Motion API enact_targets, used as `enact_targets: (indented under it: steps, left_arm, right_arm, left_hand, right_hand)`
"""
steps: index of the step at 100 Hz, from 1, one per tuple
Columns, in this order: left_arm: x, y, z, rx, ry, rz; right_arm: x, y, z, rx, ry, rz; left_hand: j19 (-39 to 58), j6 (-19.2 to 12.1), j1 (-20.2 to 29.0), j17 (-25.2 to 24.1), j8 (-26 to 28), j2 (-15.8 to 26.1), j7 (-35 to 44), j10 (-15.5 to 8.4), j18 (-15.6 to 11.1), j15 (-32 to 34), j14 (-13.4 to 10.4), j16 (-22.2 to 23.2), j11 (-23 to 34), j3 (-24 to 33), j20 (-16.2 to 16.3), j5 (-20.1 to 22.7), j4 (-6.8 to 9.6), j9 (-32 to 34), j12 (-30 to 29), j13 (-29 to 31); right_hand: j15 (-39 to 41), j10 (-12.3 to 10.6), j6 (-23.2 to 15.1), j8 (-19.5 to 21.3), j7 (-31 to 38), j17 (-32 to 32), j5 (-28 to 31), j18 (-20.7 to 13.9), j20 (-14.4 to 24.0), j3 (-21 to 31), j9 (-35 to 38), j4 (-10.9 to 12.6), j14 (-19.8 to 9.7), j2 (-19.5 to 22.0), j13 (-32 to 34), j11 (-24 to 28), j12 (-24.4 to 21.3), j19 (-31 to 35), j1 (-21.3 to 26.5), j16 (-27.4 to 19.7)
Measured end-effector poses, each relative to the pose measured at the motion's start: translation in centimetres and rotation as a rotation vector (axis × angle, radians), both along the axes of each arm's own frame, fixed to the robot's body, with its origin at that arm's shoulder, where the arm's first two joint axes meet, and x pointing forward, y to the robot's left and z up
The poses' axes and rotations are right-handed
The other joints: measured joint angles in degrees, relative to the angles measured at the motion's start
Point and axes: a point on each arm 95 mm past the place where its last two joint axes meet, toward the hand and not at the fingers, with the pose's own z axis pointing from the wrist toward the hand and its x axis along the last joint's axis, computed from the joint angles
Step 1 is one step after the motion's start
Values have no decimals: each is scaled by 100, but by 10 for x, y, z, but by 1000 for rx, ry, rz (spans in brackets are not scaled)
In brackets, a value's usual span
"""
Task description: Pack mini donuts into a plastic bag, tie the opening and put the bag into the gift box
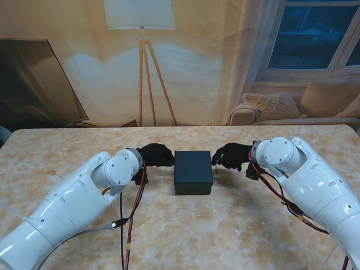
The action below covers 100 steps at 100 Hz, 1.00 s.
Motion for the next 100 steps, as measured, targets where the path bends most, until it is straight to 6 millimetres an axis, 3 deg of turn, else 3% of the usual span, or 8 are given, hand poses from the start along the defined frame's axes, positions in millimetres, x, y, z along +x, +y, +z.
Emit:
enact_targets:
  steps: [53, 100]
  left_arm:
    - [3, 0, -2, 19, 5, 14]
    - [10, 11, 4, 52, -56, 63]
  right_arm:
    - [-1, -1, 2, -7, -9, -21]
    - [-2, -8, 8, -14, -63, -53]
  left_hand:
    - [-3, 4, -13, -47, -5, 1, -137, 26, 1, -74, 17, 0, 42, -2, 0, -63, 0, -136, -90, -62]
    - [-51, 176, -160, -148, -12, 154, -470, 205, 75, -75, 146, -5, 145, -51, -1, -89, 0, -332, -662, -137]
  right_hand:
    - [0, 0, -46, -58, 61, 0, -58, 0, -1, -144, 0, -1, 0, 0, 0, 0, -3, 0, 1, 0]
    - [-19, 0, -47, -141, 107, 0, -162, 0, -1, -301, 0, -63, 0, 9, 0, 0, -7, 0, 2, 0]
